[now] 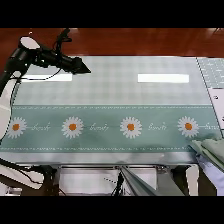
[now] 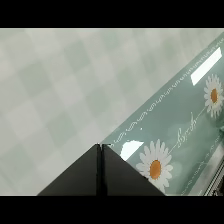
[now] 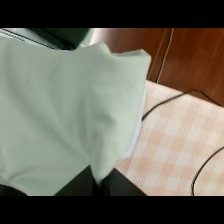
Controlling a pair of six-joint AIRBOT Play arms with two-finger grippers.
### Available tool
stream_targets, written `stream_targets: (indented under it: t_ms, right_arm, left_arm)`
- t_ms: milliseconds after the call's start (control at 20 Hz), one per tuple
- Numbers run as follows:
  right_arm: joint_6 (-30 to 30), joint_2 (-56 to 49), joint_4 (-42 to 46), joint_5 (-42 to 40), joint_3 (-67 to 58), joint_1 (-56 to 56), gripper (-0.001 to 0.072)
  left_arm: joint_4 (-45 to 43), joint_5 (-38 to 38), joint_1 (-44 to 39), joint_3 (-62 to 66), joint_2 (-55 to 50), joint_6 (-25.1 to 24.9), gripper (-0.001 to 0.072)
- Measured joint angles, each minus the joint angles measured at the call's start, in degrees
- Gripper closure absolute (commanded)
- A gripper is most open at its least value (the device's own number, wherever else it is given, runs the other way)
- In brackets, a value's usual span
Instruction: Fold the shirts.
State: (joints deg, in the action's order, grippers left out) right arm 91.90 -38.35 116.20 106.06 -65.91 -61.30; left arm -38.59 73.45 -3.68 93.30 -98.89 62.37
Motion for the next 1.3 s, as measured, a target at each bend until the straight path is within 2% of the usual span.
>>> stream_targets:
  t_ms: [50,100,200,250,400,500,650,750,900,1000,1100,1150,1200,1250,1300]
  right_arm:
    - [-0.13,0.2,0.15,0.02,0.0,-1.38,0.0662]
    - [-0.37,0.33,0.11,0.04,0.0,-2.43,0.0571]
    - [-0.68,0.46,-0.04,0.07,0.0,-3.85,0.0331]
    - [-0.94,0.57,-0.07,0.07,0.0,-4.31,0.0268]
    - [-2.4,0.61,-0.37,0.07,0.0,-4.98,0.023]
    - [-3.37,0.61,-0.66,-0.55,0.0,-5.18,0.0231]
    - [-5.64,0.39,-6.29,-5.22,-0.68,-5.29,0.023]
    - [-8.52,-0.44,-15.02,-9.97,-2.05,-5.33,0.0231]
    - [-12.98,-2.38,-34.88,-16.13,-4.28,-4.98,0.0233]
    - [-15.06,-3.1,-47.04,-19.74,-5.01,-2.16,0.0232]
    - [-16.41,-3.74,-51.95,-22.4,-5.4,5.03,0.0232]
    - [-16.83,-4.22,-51.32,-23.1,-5.49,9.51,0.0231]
    - [-17.11,-4.94,-49.24,-23.58,-5.53,14.91,0.0209]
    - [-17.14,-5.92,-46.66,-23.93,-5.6,20.15,0.0093]
    - [-17.07,-7.28,-43.85,-24.39,-5.64,25.73,0.0099]
  left_arm:
    - [-0.02,-0.17,0.0,0.0,-0.04,-0.13,0.0683]
    - [0.0,-0.44,0.07,0.0,-0.04,-0.52,0.0683]
    - [-0.02,-0.63,0.11,0.0,-0.09,-0.92,0.0682]
    - [0.0,-0.7,0.17,0.04,-0.09,-1.01,0.0683]
    - [1.49,-0.61,0.63,0.13,-0.02,-1.25,0.0683]
    - [4.04,-0.07,1.36,0.13,0.28,-1.36,0.0683]
    - [7.37,0.13,2.75,0.13,1.9,-1.46,0.0684]
    - [8.17,0.46,3.91,0.13,4.0,-1.57,0.0684]
    - [4.5,-0.48,5.01,0.13,8.72,-0.44,0.0684]
    - [-2.82,-1.49,4.42,0.15,12.87,1.92,0.0684]
    - [-14.29,-1.38,2.12,0.15,17.09,5.38,0.068]
    - [-21.16,-0.87,0.55,0.15,18.91,7.65,0.0539]
    - [-26.86,0.11,-0.92,0.15,20.26,9.77,0.0132]
    - [-31.58,1.22,-2.36,0.15,21.31,11.74,-0.001]
    - [-35.28,2.99,-3.67,0.13,21.9,14.01,-0.001]
